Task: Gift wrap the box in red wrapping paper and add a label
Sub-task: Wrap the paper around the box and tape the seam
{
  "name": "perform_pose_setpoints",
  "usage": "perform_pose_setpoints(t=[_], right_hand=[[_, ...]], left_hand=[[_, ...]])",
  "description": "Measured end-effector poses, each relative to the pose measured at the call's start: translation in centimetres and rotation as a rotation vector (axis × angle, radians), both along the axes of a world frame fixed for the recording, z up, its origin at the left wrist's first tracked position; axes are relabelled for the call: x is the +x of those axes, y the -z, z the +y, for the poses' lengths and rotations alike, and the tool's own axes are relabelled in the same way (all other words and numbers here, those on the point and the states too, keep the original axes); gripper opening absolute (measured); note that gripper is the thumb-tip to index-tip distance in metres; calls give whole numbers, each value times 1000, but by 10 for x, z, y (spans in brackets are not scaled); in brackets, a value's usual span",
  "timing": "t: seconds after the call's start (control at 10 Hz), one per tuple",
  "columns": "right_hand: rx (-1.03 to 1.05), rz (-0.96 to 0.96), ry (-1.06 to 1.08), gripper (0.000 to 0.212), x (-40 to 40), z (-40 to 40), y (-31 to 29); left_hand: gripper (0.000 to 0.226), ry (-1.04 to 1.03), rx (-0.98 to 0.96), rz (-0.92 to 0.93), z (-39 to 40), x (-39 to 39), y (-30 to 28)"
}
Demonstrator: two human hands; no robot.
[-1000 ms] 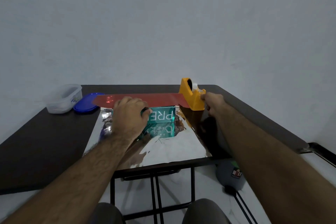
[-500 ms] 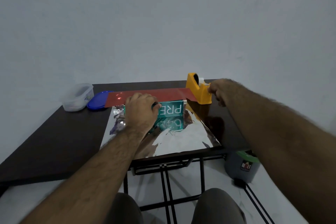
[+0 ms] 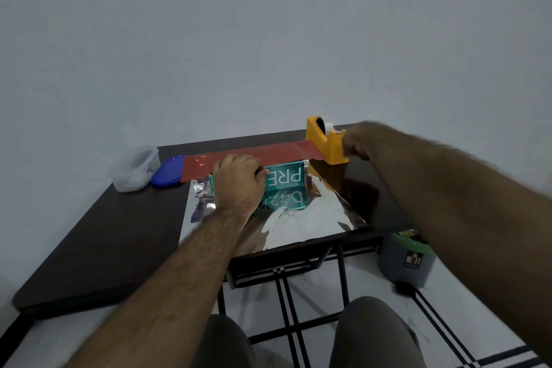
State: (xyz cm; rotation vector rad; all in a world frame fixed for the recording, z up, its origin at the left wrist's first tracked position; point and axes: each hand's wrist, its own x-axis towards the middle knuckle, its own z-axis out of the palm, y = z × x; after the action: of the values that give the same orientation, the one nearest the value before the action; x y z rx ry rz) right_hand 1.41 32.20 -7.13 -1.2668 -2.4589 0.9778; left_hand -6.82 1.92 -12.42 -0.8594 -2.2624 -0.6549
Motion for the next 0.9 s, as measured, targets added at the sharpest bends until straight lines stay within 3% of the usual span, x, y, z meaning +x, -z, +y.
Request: perform_pose_setpoints(t=[0.1, 0.2, 0.3, 0.4, 0.6, 0.8, 0.9], right_hand=[[-148, 256, 91, 9, 3, -1, 15], [-154, 243, 101, 18, 4, -14, 6], [-389, 334, 98, 26, 7, -30, -16], [-477, 453, 26, 21, 7, -45, -31], [-550, 634, -206, 8, 4, -103, -40], [-511, 687, -323, 8, 9, -153, -16], [-482, 707, -336, 13, 6, -172, 3]], left_hand=[[22, 8, 19, 12, 1, -3, 1], [22, 10, 26, 9, 2, -3, -1], [22, 7, 26, -6, 1, -4, -1], [23, 13, 15, -13, 1, -1, -2], [25, 84, -104, -95, -14, 5, -24], [41, 192, -331, -157, -33, -2, -52], [40, 202, -336, -139, -32, -2, -50]])
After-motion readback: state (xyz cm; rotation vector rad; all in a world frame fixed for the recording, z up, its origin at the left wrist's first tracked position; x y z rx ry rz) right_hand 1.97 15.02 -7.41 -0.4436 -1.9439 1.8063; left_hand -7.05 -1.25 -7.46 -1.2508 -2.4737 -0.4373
